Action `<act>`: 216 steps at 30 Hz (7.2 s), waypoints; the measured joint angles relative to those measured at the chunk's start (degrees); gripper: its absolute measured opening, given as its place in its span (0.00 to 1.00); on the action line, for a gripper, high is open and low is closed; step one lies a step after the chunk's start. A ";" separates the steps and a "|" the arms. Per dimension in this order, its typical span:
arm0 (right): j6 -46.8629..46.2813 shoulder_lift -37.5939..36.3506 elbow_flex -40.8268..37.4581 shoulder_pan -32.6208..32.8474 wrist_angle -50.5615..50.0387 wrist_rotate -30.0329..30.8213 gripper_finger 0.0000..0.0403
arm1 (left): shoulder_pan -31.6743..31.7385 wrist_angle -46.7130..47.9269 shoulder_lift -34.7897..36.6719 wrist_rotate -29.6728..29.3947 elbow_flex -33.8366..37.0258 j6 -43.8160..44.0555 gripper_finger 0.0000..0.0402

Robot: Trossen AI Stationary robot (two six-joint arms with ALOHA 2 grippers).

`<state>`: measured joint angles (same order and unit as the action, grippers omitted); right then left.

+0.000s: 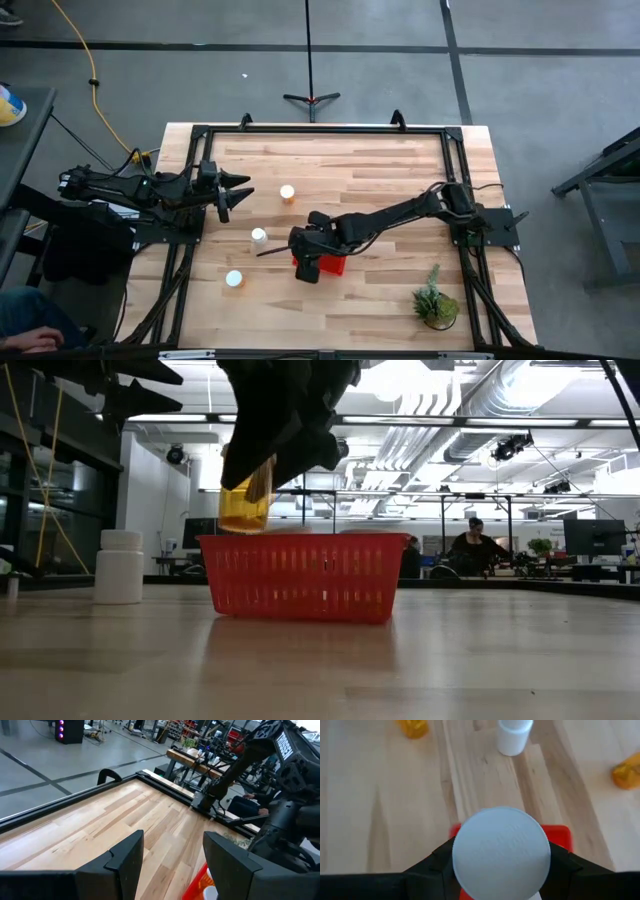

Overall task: Pick and place pill bottles into a basket
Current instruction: Put the top right orange pill bottle into the red bin, then adjust the orange pill bottle in the red bin

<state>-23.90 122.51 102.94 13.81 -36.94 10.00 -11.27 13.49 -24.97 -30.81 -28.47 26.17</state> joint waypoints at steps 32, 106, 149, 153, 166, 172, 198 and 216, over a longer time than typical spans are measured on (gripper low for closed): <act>0.75 0.89 -0.04 -3.50 -4.02 1.94 0.46 | 0.00 0.14 0.00 -0.02 0.01 -0.15 0.59; 5.11 -44.02 -35.39 5.78 38.37 21.11 0.36 | 0.02 0.08 -0.04 4.85 0.01 -0.83 0.59; 2.60 -6.19 -9.25 5.51 -3.81 9.20 0.52 | 0.00 0.44 -0.04 4.90 0.02 -2.07 0.59; 5.62 -5.58 -9.16 5.19 -2.69 9.04 0.51 | 0.01 0.43 -0.04 4.90 0.00 -2.34 0.59; 6.38 -2.99 -9.24 4.47 -3.05 9.06 0.49 | 0.01 0.27 -0.03 4.87 0.01 -2.34 0.59; 7.36 -2.08 -9.22 4.11 -2.84 8.24 0.48 | 0.00 0.31 -0.02 4.87 0.00 -2.34 0.59; 12.35 -0.23 -9.18 4.08 -3.89 6.83 0.44 | 0.02 0.03 -0.02 4.87 0.00 -2.34 0.59; 10.50 0.15 -9.14 4.08 -3.94 7.85 0.14 | 0.00 0.01 -0.02 4.87 0.00 -2.34 0.59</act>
<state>-13.39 122.65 93.80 17.89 -40.88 17.85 -11.27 13.50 -24.99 -25.93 -28.47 23.83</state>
